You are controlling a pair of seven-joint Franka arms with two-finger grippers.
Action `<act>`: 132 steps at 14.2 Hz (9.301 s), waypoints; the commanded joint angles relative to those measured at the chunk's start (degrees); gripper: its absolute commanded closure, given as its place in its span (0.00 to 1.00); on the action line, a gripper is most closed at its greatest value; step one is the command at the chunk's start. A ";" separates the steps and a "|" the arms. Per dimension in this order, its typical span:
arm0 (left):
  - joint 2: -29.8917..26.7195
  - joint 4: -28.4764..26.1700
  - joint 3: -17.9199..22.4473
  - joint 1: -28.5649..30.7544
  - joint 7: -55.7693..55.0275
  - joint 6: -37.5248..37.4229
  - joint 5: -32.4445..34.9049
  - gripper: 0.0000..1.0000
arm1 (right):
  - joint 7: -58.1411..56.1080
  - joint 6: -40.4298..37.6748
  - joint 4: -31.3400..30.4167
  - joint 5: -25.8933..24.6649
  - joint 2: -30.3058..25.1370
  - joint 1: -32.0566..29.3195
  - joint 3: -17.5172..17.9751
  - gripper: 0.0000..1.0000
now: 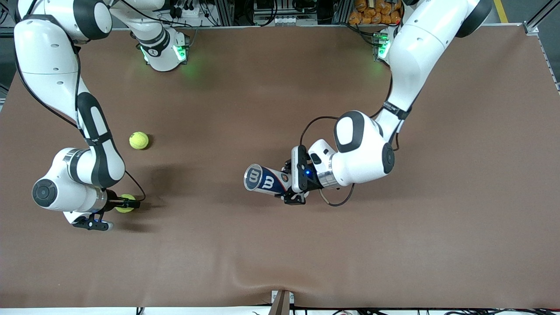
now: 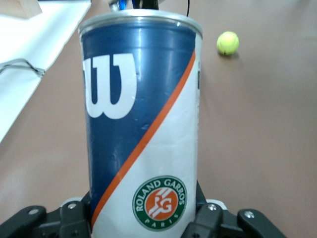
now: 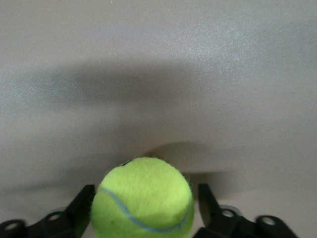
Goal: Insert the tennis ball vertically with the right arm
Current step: 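Turn the can upright with the left gripper while the right gripper lifts the ball, then carry the ball over the can's open end with the right gripper, then open the right gripper to drop the ball into the can, then move the right gripper to the second yellow tennis ball, then close the right gripper on the second tennis ball and lift it, then carry the second ball over the can's open end with the right gripper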
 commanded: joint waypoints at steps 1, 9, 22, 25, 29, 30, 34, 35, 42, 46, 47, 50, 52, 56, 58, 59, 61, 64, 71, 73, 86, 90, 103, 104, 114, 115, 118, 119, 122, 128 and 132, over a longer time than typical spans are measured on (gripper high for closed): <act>1.74 0.41 -0.88 0.37 7.49 0.99 -9.54 0.30 | -0.43 0.12 -0.33 0.64 -1.37 -0.46 0.25 0.41; 7.02 1.11 -0.88 -4.20 30.69 0.64 -47.78 0.28 | 0.19 -0.76 1.78 0.90 -5.75 0.24 0.34 0.40; 16.60 5.60 3.58 -22.37 62.88 -4.02 -90.05 0.27 | 16.08 -21.22 1.61 2.31 -22.63 10.69 0.60 0.40; 16.69 5.51 12.19 -29.50 67.89 -4.11 -100.53 0.28 | 21.35 -25.00 0.12 2.40 -25.97 14.99 0.60 0.40; 18.00 5.42 13.44 -29.95 69.47 -5.59 -100.72 0.28 | 27.78 -25.19 -9.79 2.40 -34.49 21.85 0.60 0.41; 18.62 5.34 13.44 -29.96 70.96 -6.91 -100.90 0.28 | 28.57 -25.45 -11.47 2.40 -35.98 22.91 0.60 0.41; 20.56 5.16 13.35 -29.69 71.50 -13.08 -101.69 0.28 | 37.87 -25.37 -14.04 2.40 -37.58 28.79 0.60 0.40; 20.56 5.16 13.35 -29.69 71.50 -13.16 -101.78 0.28 | 40.07 -25.02 -14.04 2.31 -37.32 29.85 0.60 0.40; 21.00 5.07 13.35 -29.60 71.50 -13.16 -101.78 0.28 | 45.70 -19.49 -13.95 2.31 -32.93 31.87 0.52 0.40; 21.00 5.07 13.35 -29.60 71.50 -13.16 -101.78 0.29 | 46.95 -17.72 -13.78 1.69 -31.25 32.85 0.52 0.40; 21.00 5.16 13.35 -29.69 71.50 -13.16 -101.78 0.29 | 46.95 -17.72 -13.78 1.69 -30.73 33.02 0.52 0.40; 21.00 5.07 13.35 -29.60 71.50 -13.16 -101.78 0.29 | 47.03 -16.67 -13.78 1.69 -29.32 33.38 0.52 0.40; 21.00 5.07 13.35 -29.60 71.50 -13.16 -101.78 0.29 | 47.03 -16.67 -13.86 1.60 -28.97 33.38 0.52 0.37; 21.00 4.98 13.44 -29.60 71.59 -13.16 -101.69 0.29 | 47.03 -16.84 -13.78 1.60 -28.70 33.46 0.52 0.00; 21.00 4.98 13.44 -29.60 71.59 -13.25 -101.69 0.29 | 47.03 -16.93 -13.78 1.60 -28.70 33.46 0.52 0.00; 21.00 4.98 13.36 -29.52 71.59 -13.25 -101.69 0.29 | 47.03 -17.02 -13.69 1.60 -28.62 33.46 0.52 0.00; 21.00 4.90 13.36 -29.60 71.59 -13.16 -101.69 0.29 | 46.95 -17.02 -13.51 1.60 -28.70 33.29 0.52 0.00; 21.00 4.90 13.44 -29.52 71.59 -13.25 -101.60 0.29 | 46.25 -17.37 -13.51 1.34 -29.14 32.24 0.08 0.00; 21.00 4.81 13.44 -29.52 71.59 -13.43 -101.51 0.27 | 29.84 -21.95 -18.93 0.64 -32.38 22.05 -0.01 0.00; 21.00 4.81 13.44 -29.52 71.59 -13.43 -101.51 0.27 | 26.39 -19.93 -23.77 0.11 -34.67 19.76 -0.01 0.00; 21.00 4.54 13.44 -29.52 71.59 -13.43 -101.60 0.27 | 7.77 -6.57 -35.40 -5.78 -29.86 5.53 0.08 0.00; 21.00 4.54 13.44 -29.52 71.59 -13.43 -101.60 0.27 | 0.55 -4.54 -35.48 -5.60 -25.81 1.30 0.08 0.00; 21.00 4.46 13.44 -29.52 71.68 -13.43 -101.51 0.27 | -3.14 -5.24 -37.77 -4.99 -22.38 -0.28 0.25 0.00; 21.00 4.46 13.36 -29.52 71.68 -13.43 -101.51 0.27 | -4.98 -5.24 -37.77 -4.90 -22.20 -1.07 0.25 0.00; 21.00 4.37 13.36 -29.52 71.68 -13.43 -101.51 0.28 | -5.26 -21.28 -25.24 -2.79 -23.25 -0.46 0.69 0.46; 21.00 4.37 13.44 -29.52 71.68 -13.43 -101.51 0.28 | -5.09 -26.28 -20.76 -1.92 -23.25 0.41 0.69 0.46; 21.00 4.37 13.44 -29.52 71.59 -13.43 -101.51 0.28 | 1.65 -35.72 -11.51 0.72 -23.25 4.44 0.69 0.46; 21.09 4.37 13.44 -29.52 71.59 -13.43 -101.51 0.28 | 3.77 -37.39 -9.49 2.12 -23.25 5.85 0.69 0.47; 21.09 4.37 13.36 -29.52 71.68 -13.43 -101.51 0.28 | 7.03 -39.43 -7.54 10.19 -23.52 7.62 0.69 0.49; 21.44 4.46 13.44 -29.52 71.59 -13.43 -101.51 0.28 | 30.38 -39.34 -0.70 15.93 -23.52 18.68 0.69 0.49; 21.44 4.37 13.44 -29.52 71.59 -13.43 -101.43 0.28 | 39.47 -36.98 0.90 17.25 -22.90 24.67 0.60 0.49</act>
